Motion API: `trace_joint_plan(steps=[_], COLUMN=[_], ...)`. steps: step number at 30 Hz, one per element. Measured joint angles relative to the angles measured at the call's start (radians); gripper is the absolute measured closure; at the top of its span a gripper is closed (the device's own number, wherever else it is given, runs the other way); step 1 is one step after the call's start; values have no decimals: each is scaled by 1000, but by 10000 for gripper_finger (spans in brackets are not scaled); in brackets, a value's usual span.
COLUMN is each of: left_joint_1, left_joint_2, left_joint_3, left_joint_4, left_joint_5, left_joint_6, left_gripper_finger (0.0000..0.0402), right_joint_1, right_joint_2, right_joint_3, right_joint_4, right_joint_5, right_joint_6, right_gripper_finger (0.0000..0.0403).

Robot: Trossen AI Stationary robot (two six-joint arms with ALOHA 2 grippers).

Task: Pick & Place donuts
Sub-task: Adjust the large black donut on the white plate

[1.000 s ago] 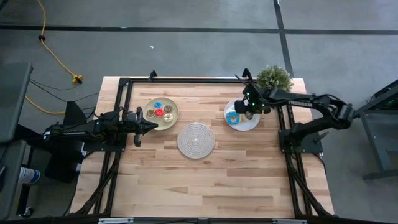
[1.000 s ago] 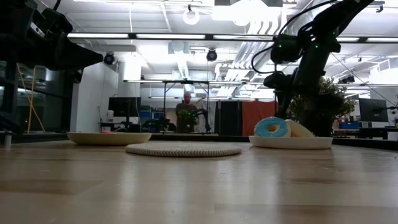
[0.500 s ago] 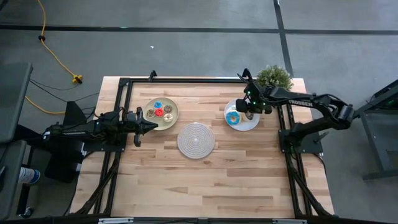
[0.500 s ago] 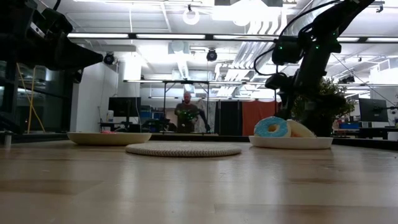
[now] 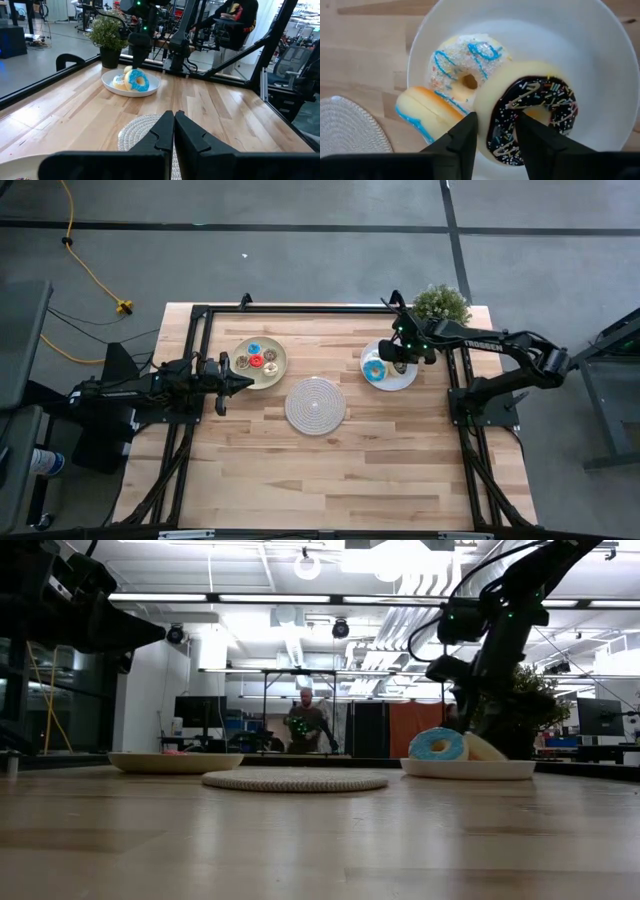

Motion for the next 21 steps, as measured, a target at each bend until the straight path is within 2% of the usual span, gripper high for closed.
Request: trace_joint_plan(steps=[14, 21], left_joint_1=[0, 0], left_joint_2=[0, 0], left_joint_3=[0, 0], left_joint_4=[0, 0], left_joint_5=[0, 0], left_joint_6=[0, 0], left_gripper_finger=[394, 394], right_joint_1=[0, 0], right_joint_2=[-20, -25], right_joint_3=[13, 105], right_joint_4=[-51, -209], right_joint_5=[-66, -57], right_joint_6=[-88, -253], right_gripper_finger=[299, 300])
